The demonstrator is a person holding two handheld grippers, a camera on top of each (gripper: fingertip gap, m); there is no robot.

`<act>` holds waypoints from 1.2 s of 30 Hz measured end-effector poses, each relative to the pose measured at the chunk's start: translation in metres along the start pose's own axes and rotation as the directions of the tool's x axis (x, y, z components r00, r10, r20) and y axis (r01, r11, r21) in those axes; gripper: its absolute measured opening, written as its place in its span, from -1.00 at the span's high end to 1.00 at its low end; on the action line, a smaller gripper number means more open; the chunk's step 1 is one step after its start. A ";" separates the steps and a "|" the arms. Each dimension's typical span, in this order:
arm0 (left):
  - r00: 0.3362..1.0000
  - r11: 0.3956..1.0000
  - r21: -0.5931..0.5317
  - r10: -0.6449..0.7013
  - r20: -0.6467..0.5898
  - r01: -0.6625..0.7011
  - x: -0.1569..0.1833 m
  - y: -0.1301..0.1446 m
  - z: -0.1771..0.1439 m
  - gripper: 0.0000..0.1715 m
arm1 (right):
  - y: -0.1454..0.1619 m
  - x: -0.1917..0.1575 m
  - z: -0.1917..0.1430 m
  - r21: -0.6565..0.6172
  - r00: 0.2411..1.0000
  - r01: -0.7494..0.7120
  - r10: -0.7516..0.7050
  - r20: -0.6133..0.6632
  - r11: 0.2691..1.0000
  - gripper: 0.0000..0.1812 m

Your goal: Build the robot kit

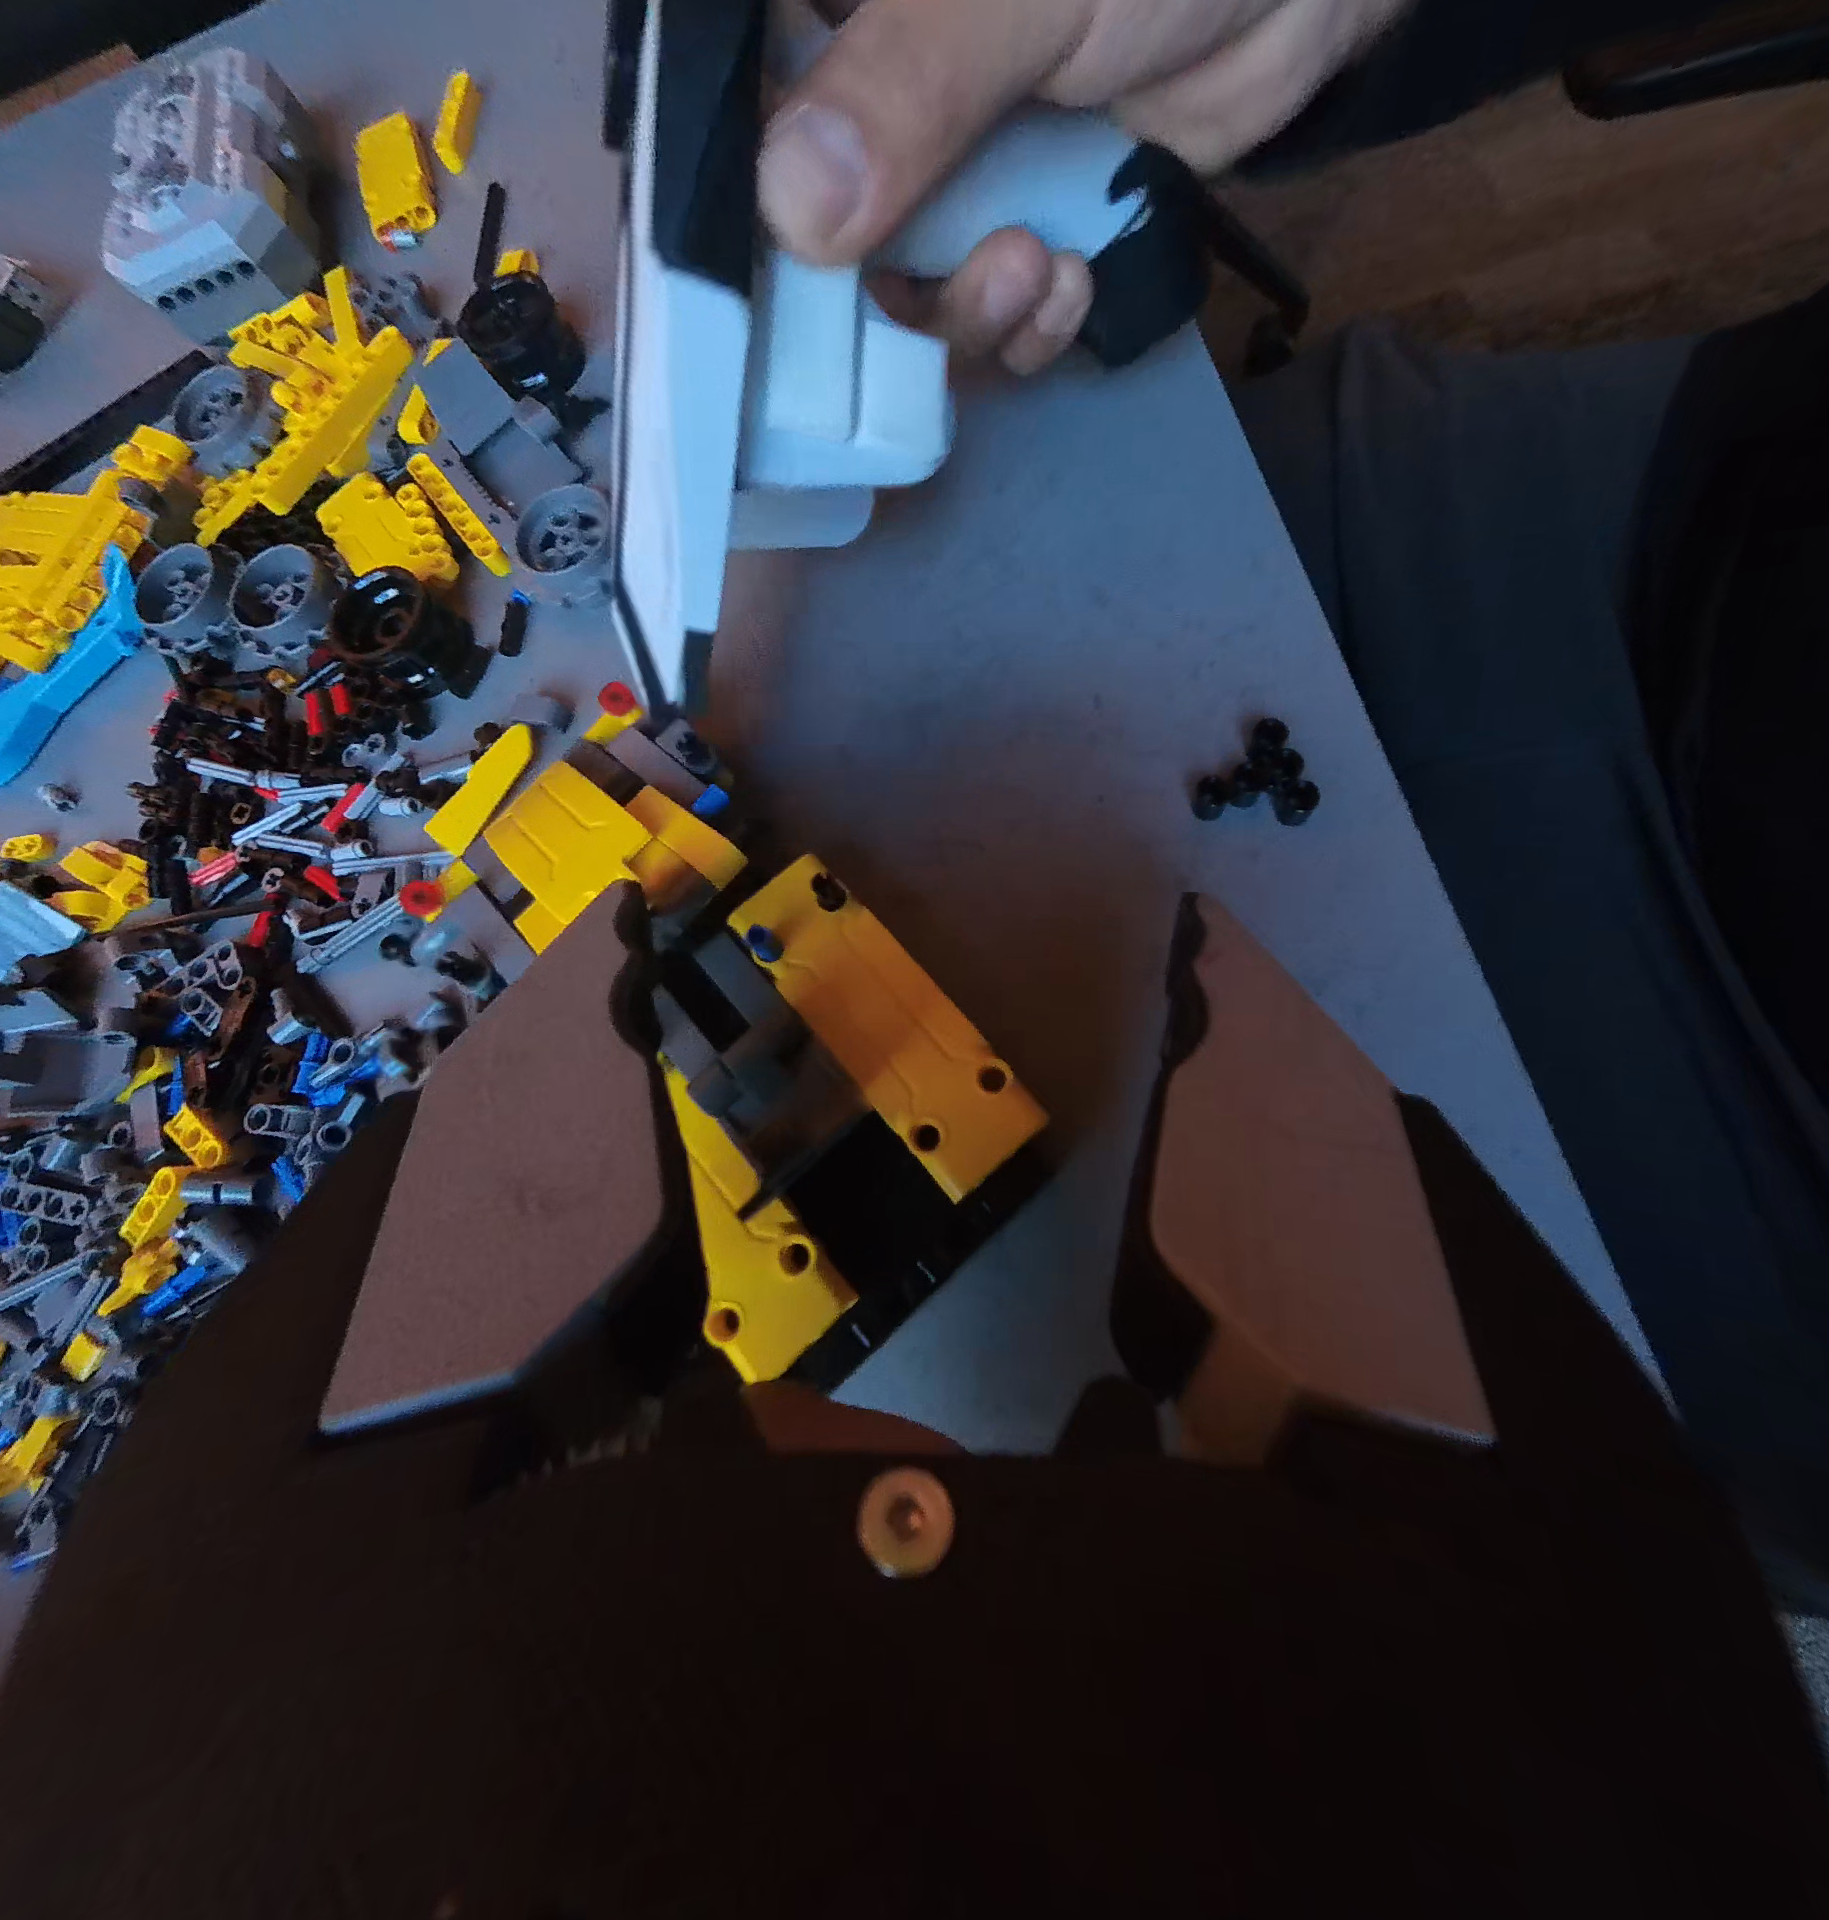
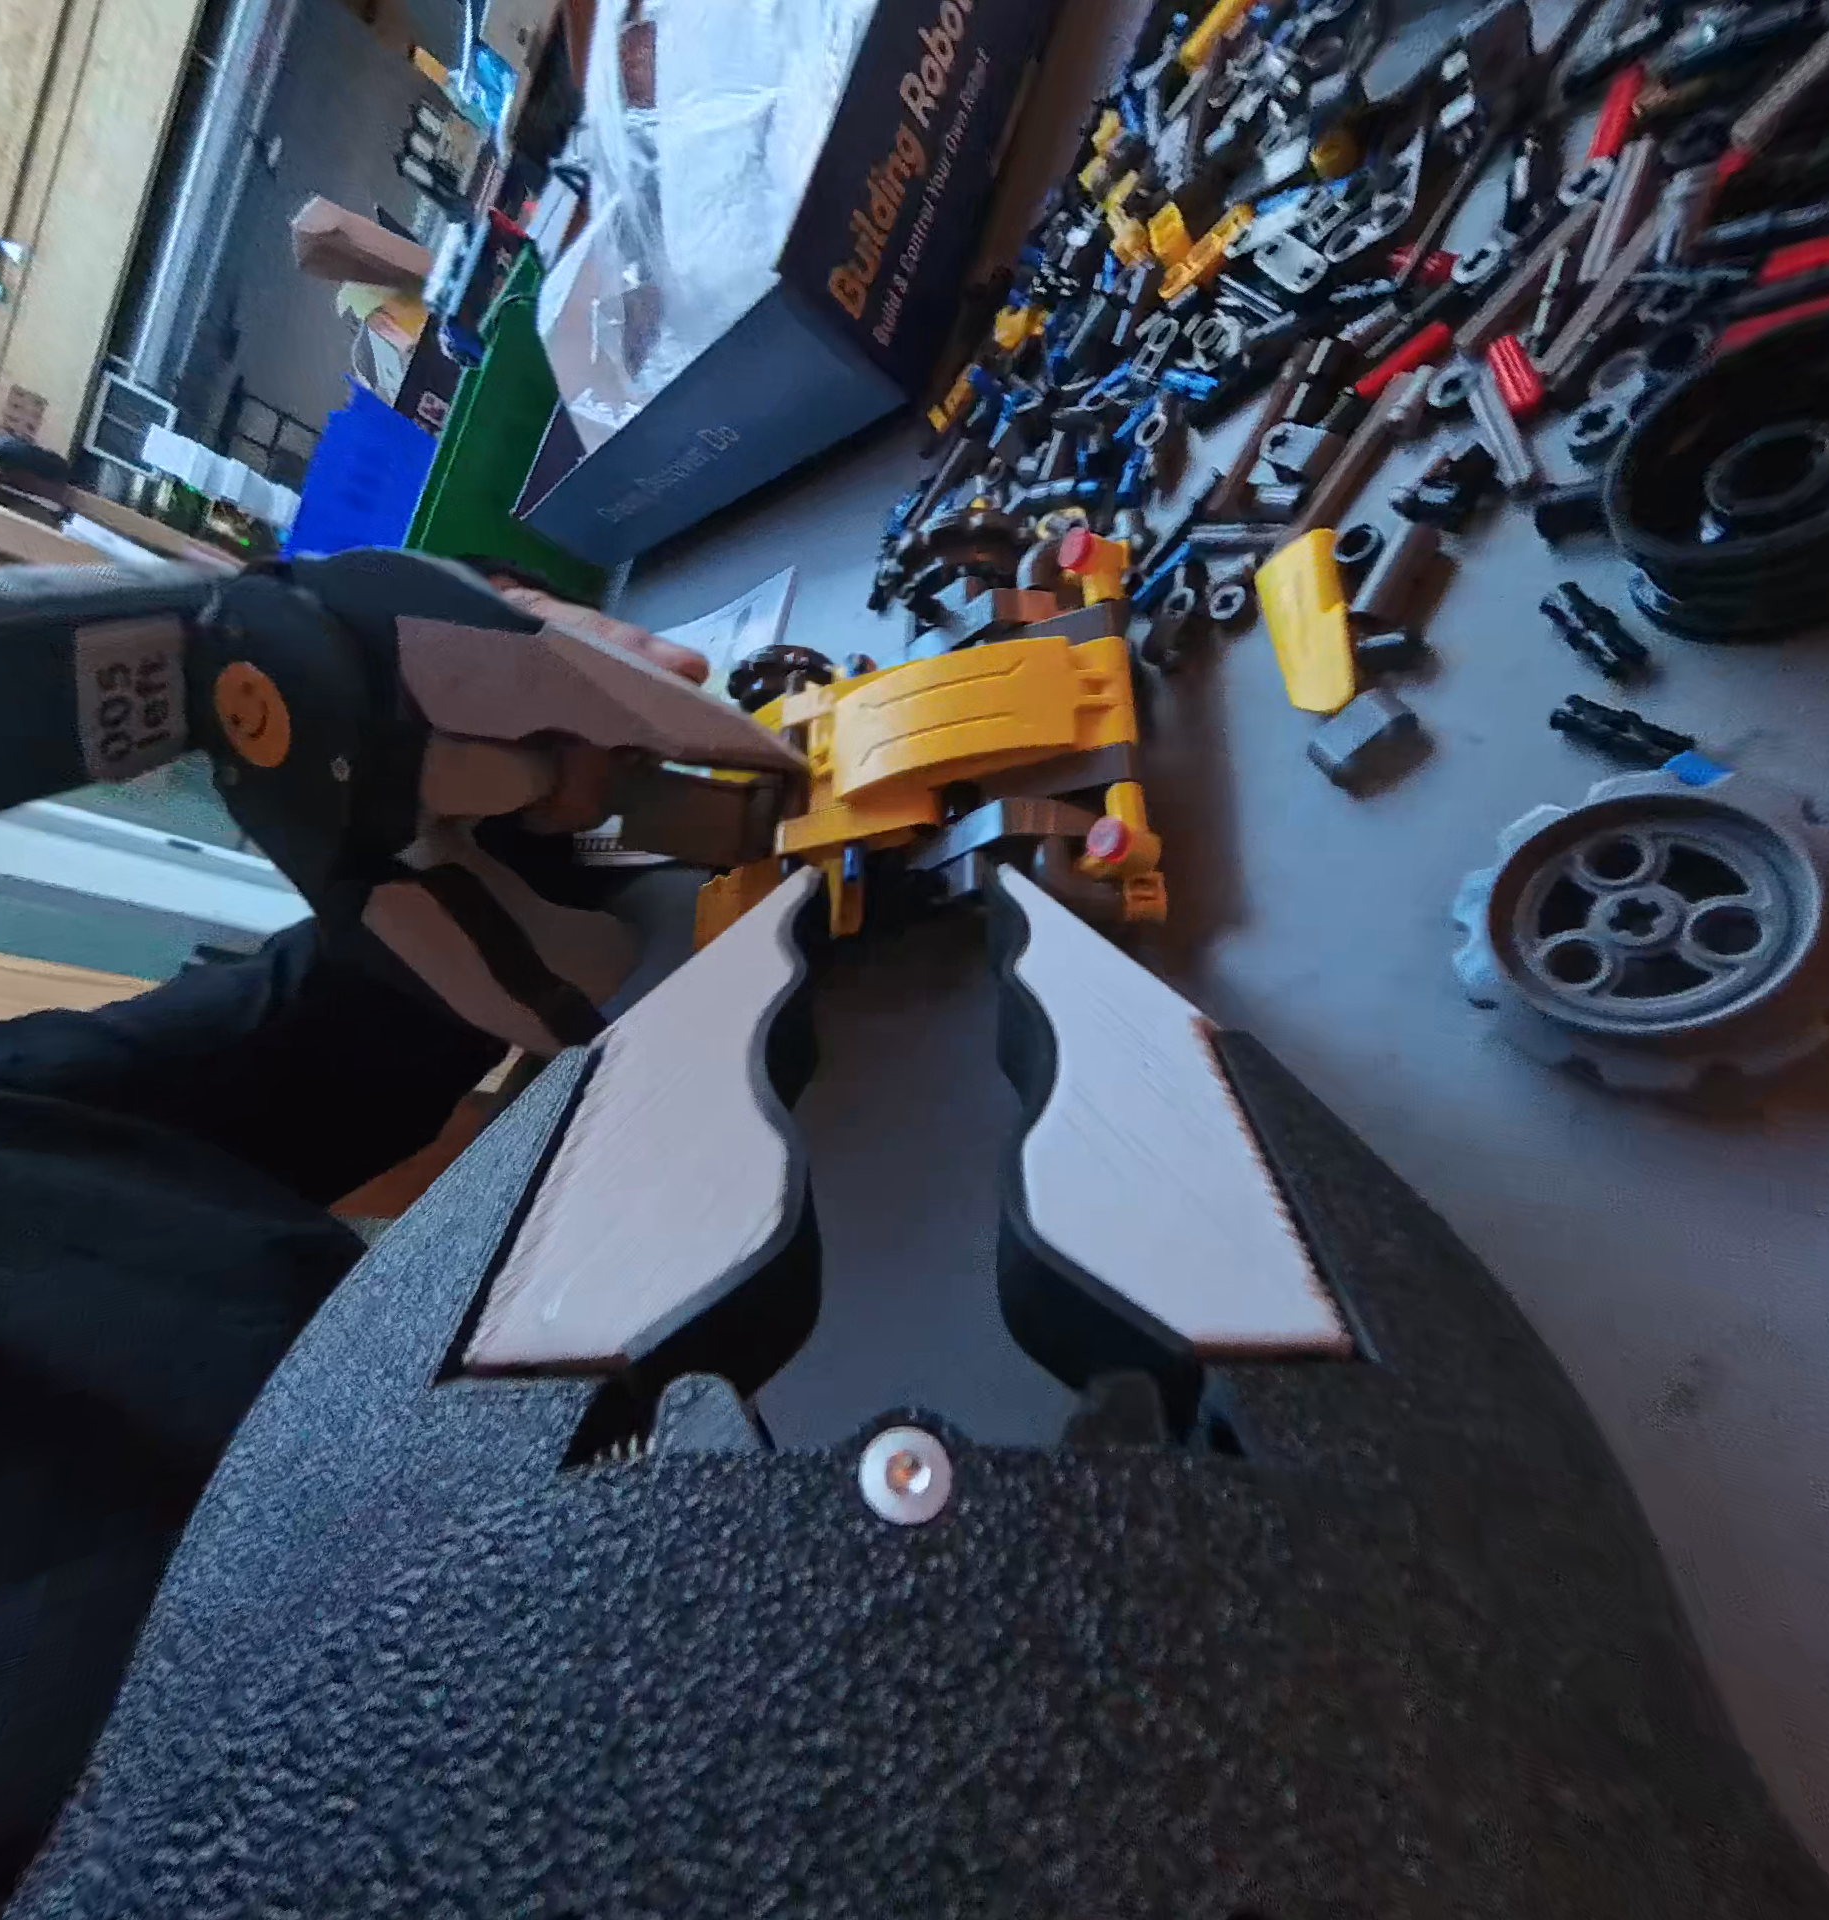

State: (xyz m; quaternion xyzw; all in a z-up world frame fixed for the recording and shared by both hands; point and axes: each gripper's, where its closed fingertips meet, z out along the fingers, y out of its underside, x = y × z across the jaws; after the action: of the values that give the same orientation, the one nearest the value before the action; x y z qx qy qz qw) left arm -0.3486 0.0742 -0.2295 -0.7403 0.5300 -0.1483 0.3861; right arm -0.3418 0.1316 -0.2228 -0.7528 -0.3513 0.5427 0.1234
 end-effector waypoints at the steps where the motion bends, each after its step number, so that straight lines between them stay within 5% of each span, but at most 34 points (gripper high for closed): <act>1: 1.000 1.000 0.001 -0.006 0.010 0.006 -0.003 0.000 -0.002 -0.11 | 0.000 -0.003 -0.003 0.008 0.999 0.028 -0.028 -0.015 1.000 0.67; 7: 0.992 0.997 0.003 -0.078 0.101 0.078 -0.024 0.003 -0.014 -0.12 | 0.000 0.013 -0.021 -0.038 0.928 0.287 -0.287 -0.239 0.957 0.62; 11: 0.949 0.973 0.015 -0.227 0.220 0.229 -0.051 0.011 -0.030 -0.11 | -0.005 0.020 -0.025 -0.088 0.874 0.388 -0.396 -0.282 0.917 0.55; 14: 0.891 0.928 0.023 -0.365 0.269 0.373 -0.055 0.017 -0.031 -0.07 | -0.006 0.023 -0.020 -0.145 0.859 0.422 -0.446 -0.251 0.895 0.45; 22: 0.863 0.888 -0.159 -0.355 0.360 0.432 -0.024 0.052 -0.022 -0.13 | 0.014 0.032 0.007 -0.319 0.888 0.412 -0.454 -0.067 0.854 0.43; 31: 0.951 0.955 -0.207 -0.153 0.267 0.212 0.007 0.055 -0.023 0.03 | 0.069 -0.007 -0.011 -0.386 0.823 0.540 -0.566 0.056 0.748 0.56; 36: 0.988 0.984 -0.143 -0.087 0.126 0.105 0.018 0.057 -0.029 0.03 | 0.045 -0.015 -0.028 -0.235 0.765 0.631 -0.643 0.034 0.739 0.48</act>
State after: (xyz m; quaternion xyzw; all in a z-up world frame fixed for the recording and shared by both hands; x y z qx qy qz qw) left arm -0.3977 0.0380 -0.2559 -0.7994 0.4792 -0.0823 0.3530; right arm -0.3015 0.0942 -0.2267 -0.6095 -0.6451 0.4043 0.2211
